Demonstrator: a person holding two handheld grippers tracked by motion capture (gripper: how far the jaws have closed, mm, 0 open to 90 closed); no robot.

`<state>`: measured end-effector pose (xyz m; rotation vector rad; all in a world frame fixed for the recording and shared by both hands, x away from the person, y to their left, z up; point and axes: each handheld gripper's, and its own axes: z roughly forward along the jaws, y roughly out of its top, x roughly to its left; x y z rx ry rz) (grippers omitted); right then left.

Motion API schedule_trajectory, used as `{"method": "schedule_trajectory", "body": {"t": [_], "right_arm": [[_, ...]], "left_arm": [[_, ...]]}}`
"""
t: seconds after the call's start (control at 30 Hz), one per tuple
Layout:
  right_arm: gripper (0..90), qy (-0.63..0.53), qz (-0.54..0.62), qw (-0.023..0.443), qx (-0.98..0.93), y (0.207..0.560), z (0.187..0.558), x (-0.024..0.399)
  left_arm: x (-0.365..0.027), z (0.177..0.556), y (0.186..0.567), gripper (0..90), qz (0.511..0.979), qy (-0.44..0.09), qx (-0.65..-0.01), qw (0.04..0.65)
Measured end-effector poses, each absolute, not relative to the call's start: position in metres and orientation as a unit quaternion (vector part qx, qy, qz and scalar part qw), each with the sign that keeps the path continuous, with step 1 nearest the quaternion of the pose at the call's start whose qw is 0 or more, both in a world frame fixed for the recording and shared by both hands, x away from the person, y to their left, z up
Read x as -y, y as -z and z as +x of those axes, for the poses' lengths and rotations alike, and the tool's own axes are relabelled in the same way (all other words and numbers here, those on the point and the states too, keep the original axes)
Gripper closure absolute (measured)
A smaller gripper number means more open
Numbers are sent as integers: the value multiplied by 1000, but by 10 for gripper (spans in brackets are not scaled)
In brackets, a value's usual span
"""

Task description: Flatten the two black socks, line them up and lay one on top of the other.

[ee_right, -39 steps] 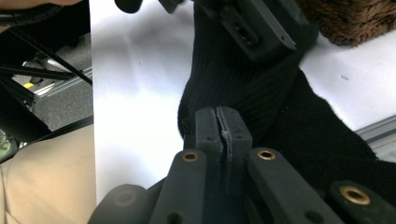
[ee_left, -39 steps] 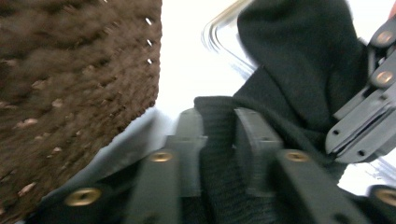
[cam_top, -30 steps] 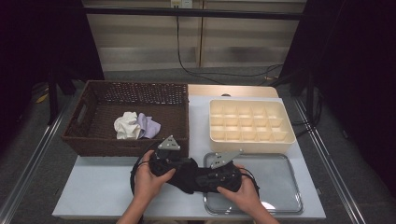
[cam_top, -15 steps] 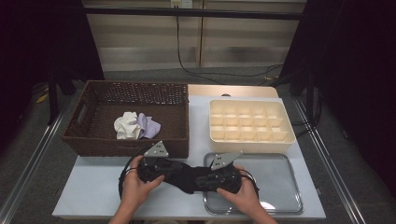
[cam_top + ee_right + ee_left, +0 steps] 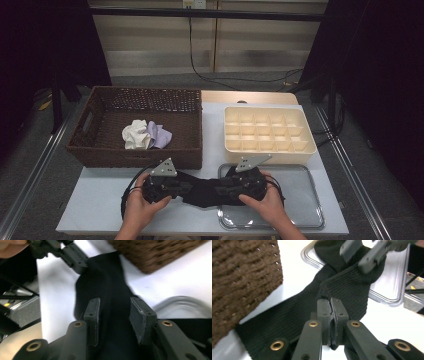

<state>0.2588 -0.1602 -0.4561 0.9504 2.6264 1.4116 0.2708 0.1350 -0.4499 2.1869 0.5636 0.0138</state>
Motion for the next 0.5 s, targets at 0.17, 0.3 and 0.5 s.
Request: {"method": "schedule_trajectory", "body": {"t": [0.17, 0.3, 0.5], "right_arm": [[606, -457, 317, 6, -831, 452, 263, 171], [639, -461, 321, 5, -827, 453, 265, 175], [672, -483, 341, 14, -806, 447, 271, 185]], "left_arm": [[-132, 283, 438, 870, 870, -21, -224, 439], [-126, 292, 427, 870, 867, -34, -217, 447], [-121, 302, 414, 871, 865, -46, -209, 454]]}}
